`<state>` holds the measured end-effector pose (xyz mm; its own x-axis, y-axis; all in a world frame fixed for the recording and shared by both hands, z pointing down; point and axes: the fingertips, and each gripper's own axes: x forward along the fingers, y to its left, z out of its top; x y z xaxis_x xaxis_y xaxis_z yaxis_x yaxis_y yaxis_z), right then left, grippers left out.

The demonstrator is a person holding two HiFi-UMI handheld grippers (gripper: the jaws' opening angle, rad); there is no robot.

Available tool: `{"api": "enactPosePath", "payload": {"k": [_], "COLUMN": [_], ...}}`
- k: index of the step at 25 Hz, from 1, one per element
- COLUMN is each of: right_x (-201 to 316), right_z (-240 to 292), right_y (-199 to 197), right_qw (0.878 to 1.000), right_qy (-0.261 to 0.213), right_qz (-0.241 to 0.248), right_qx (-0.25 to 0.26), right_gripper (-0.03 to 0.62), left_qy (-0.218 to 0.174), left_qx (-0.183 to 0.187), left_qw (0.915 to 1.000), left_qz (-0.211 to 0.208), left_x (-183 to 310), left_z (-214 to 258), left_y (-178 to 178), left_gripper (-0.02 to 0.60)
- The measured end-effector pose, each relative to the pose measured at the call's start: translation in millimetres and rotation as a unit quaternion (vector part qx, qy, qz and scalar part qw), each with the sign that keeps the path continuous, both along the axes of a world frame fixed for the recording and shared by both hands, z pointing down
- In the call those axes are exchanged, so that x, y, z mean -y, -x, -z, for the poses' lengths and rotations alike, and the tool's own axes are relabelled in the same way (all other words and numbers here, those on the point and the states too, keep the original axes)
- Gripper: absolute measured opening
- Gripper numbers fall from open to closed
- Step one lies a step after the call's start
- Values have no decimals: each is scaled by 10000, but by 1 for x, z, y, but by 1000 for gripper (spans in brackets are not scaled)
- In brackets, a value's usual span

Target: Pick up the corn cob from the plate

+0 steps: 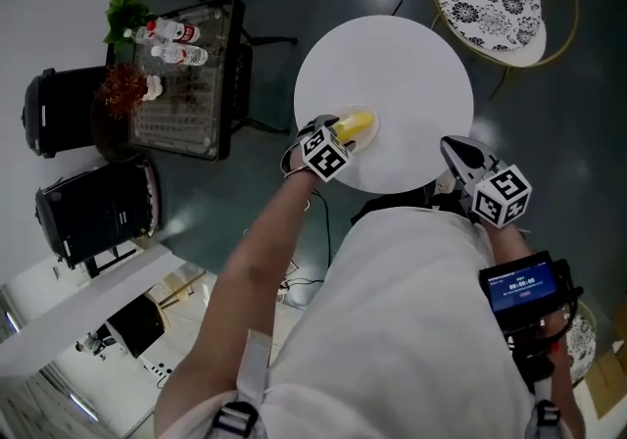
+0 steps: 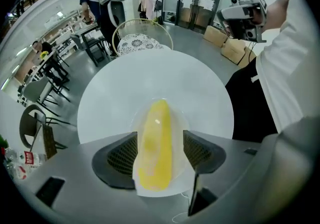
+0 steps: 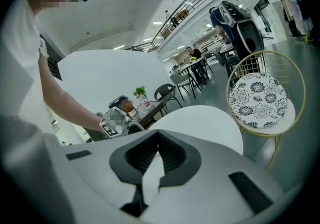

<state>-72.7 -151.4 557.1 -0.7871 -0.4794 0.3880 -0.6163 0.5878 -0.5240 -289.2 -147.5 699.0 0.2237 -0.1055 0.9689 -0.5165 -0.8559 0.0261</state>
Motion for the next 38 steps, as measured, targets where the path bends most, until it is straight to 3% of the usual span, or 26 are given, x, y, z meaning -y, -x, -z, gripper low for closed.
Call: {"api": "enactPosePath", "payload": {"k": [8,17,25,29,32,38], "right_x": [-5,-8,-1,7,9,7], "right_z": [-11,-16,-11,-8,-6,-4], "right_y": [-19,-29,-34,-26,-22,-19], "right_qw": [9991,9979,9978,9983,9986,9992], "right_qy": [99,168,179,91,72,28], "right_qz": [-395,-614,-600,-540,-500,-391], "right_qx": [-81,-120,-200,-193,-145,-123], "right_gripper": [8,8,8,8,8,8], "left_qy": [605,970,1065,696,1010,975], "left_qx": [235,561,400,616,178,-146], "left_qw": [9975,9928,9934,9956,9945,9941], "left_qz": [-294,-432,-123,-85,211,455], "left_x": [2,2,5,24,8,-6], "left_z": [-29,-47,-44,-30,-28,-16], "left_y": [1,3,4,21,10,-3], "left_gripper": [268,265,256,256,256,255]}}
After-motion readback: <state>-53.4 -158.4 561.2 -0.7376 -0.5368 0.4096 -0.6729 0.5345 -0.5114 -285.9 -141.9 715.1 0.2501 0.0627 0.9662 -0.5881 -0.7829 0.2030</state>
